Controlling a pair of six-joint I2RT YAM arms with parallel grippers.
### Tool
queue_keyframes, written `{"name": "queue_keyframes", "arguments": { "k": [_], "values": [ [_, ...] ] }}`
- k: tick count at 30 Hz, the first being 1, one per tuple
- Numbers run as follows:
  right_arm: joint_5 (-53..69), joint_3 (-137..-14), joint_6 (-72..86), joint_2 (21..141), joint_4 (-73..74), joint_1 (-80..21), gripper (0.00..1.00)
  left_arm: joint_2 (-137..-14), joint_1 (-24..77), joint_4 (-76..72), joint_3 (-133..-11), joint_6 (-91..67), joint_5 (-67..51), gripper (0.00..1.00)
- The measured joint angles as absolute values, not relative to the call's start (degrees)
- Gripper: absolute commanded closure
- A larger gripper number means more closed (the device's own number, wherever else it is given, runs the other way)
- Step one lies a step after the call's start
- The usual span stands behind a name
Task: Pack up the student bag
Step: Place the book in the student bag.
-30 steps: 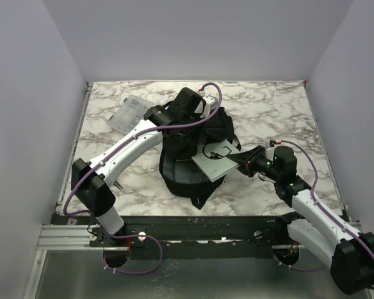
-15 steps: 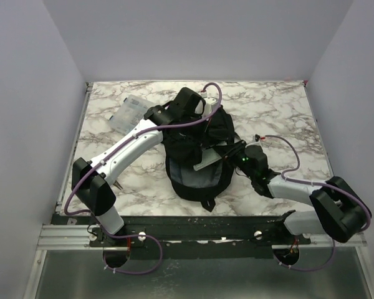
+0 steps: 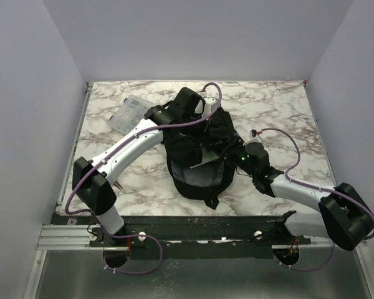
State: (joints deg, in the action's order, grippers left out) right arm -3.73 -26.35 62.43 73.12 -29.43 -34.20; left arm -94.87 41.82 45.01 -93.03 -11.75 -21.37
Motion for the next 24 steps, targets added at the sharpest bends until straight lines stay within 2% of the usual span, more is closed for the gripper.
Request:
{"name": "queue_keyframes", "arguments": {
  "k": [1, 2, 5, 7, 11, 13, 14, 15, 16, 18, 21, 24],
  "values": [
    [-3.29, -25.61, 62.02, 71.99, -29.08, -34.2, 0.43, -94.87, 41.67, 45.01, -93.03, -11.79, -21.47, 1.0],
    [-2.85, -25.02, 61.58, 71.29, -28.73, -34.2, 0.51, -94.87, 41.58, 45.01, -93.03, -11.81, -21.5, 1.0],
    [-0.93, -24.45, 60.8, 71.66, -28.21, -34.2, 0.79, -94.83, 41.19, 44.88, -92.95, -11.92, -21.56, 1.0],
    [0.89, -24.58, 61.25, 73.34, -28.88, -34.17, 0.89, -94.72, 40.99, 44.64, -92.73, -11.97, -21.58, 1.0],
    [2.87, -26.09, 62.96, 79.07, -33.47, -34.17, 0.96, -94.43, 40.93, 44.23, -92.31, -11.97, -21.52, 1.0],
    [2.87, -26.79, 63.35, 82.02, -36.18, -34.2, 0.92, -94.41, 40.86, 43.9, -92.12, -11.94, -21.5, 1.0],
    [2.9, -27.4, 63.37, 83.61, -37.47, -34.22, 0.85, -94.41, 40.84, 43.83, -92.05, -11.97, -21.47, 1.0],
    [2.94, -28.29, 63.26, 85.19, -38.2, -34.33, 0.73, -94.41, 40.84, 43.75, -91.9, -11.94, -21.41, 1.0],
    [2.96, -29.61, 62.85, 86.63, -38.33, -34.41, 0.65, -94.41, 40.82, 43.68, -91.68, -11.92, -21.23, 1.0],
    [3.05, -31.31, 61.28, 87.26, -37.36, -34.44, 0.54, -94.41, 40.82, 43.46, -91.22, -11.73, -20.82, 1.0],
    [2.87, -31.59, 57.43, 83.22, -32.38, -34.44, 0.5, -94.41, 40.82, 43.33, -90.52, -11.49, -20.23, 1.0],
    [1.72, -31.62, 51.37, 74.26, -22.39, -34.44, 0.48, -94.41, 40.66, 43.38, -90.15, -11.49, -20.12, 1.0]
  ]
}}
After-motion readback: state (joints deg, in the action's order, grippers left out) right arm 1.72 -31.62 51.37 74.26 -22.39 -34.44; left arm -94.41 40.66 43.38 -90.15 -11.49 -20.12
